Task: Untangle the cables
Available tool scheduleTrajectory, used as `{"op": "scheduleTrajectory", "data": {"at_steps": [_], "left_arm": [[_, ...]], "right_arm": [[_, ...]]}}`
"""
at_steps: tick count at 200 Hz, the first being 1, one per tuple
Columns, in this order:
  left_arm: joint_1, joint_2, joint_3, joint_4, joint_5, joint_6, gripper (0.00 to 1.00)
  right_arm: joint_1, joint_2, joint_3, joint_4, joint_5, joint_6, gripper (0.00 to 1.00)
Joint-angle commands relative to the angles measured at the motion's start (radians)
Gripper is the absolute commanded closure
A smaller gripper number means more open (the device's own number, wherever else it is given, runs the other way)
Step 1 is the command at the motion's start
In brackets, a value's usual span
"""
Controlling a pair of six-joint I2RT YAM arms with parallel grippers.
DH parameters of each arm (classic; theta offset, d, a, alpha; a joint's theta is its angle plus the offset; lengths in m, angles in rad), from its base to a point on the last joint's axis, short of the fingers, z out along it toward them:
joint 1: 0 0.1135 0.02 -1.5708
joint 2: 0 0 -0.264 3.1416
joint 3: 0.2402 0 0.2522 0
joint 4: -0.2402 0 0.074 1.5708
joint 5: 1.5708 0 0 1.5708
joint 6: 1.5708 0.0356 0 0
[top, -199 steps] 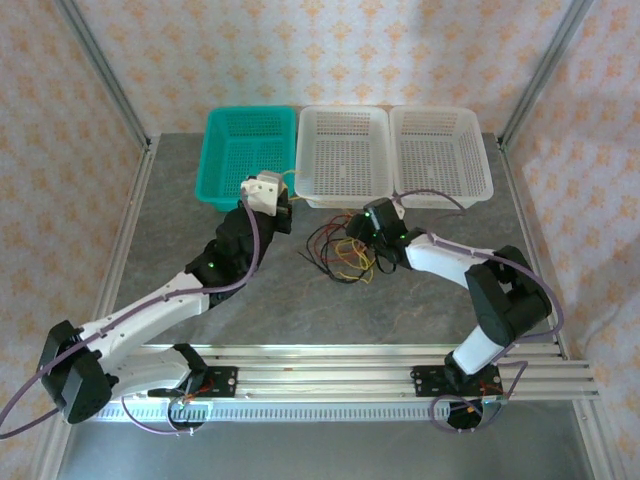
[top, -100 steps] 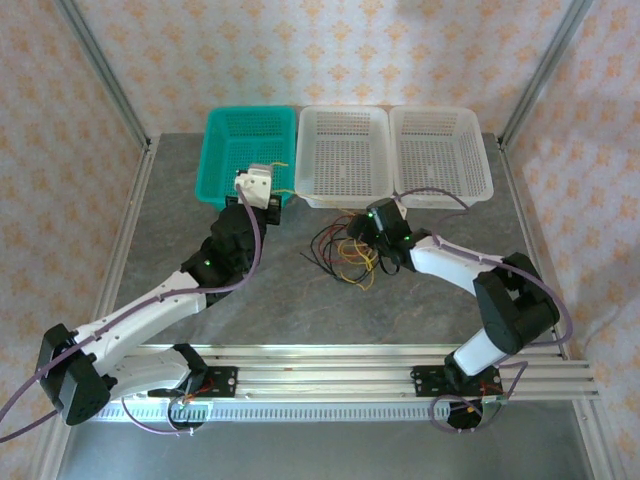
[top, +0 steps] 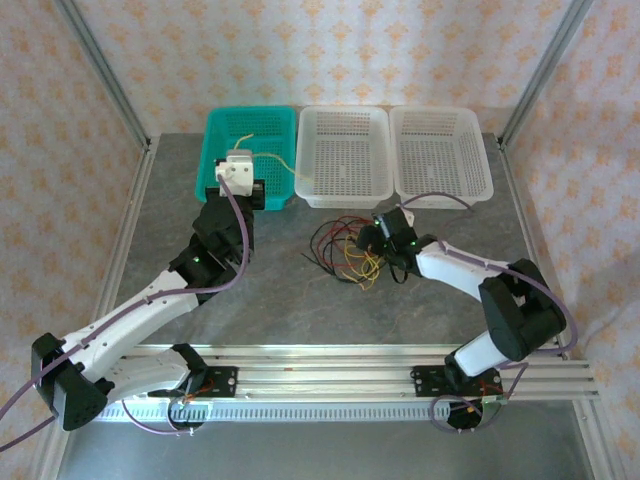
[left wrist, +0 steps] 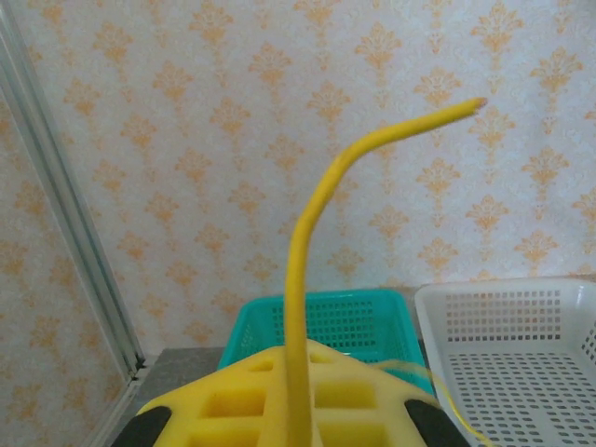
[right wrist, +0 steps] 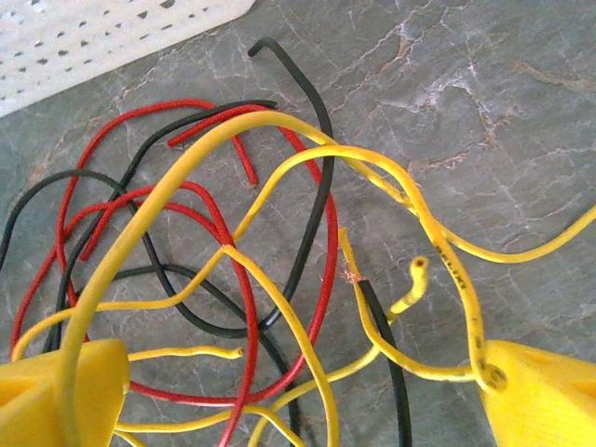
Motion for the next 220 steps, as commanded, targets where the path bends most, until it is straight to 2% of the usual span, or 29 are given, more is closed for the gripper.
{"op": "scheduleTrajectory", "data": {"at_steps": [1, 22, 45, 77, 115, 132, 153, 172, 196, 220], "left_arm": [[0.007, -0.014, 0.037, 0.008, 0.003, 0.009, 1.0], [0.007, -0.016, 0.045, -0.005, 0.021, -0.007, 1.0], [0.01, -0.01, 0.061, -0.047, 0.039, -0.041, 1.0], [0.045, -0.017, 0.084, -0.146, 0.108, -0.143, 1.0], [0.109, -0.048, 0.073, -0.199, 0.278, -0.236, 1.0], [0.123, -0.05, 0.072, -0.206, 0.338, -0.248, 1.0], [0.134, -0.047, 0.073, -0.21, 0.466, -0.236, 1.0], [0.134, -0.04, 0.077, -0.206, 0.594, -0.207, 1.0], [0.135, -0.008, 0.099, -0.24, 0.735, -0.148, 1.0], [0.135, 0.003, 0.085, -0.226, 0.865, -0.1, 1.0]], "right_arm": [[-0.002, -0.059, -0.033, 0.02, -0.023, -0.098, 0.04], [-0.002, -0.113, -0.042, 0.053, -0.063, -0.15, 0.0], [-0.002, -0.188, -0.031, 0.054, -0.079, -0.198, 0.0], [-0.002, -0.297, -0.005, -0.043, -0.051, -0.269, 0.0], [-0.002, -0.447, 0.017, -0.132, 0.022, -0.291, 0.0], [-0.002, -0.529, 0.014, -0.1, 0.045, -0.292, 0.0], [-0.002, -0.607, 0.013, -0.016, 0.047, -0.316, 0.0], [-0.002, -0.611, 0.078, -0.023, 0.004, -0.359, 0.0], [-0.002, -0.528, 0.24, -0.15, -0.098, -0.429, 0.0], [-0.002, -0.46, 0.325, -0.177, -0.263, -0.468, 0.09]]}}
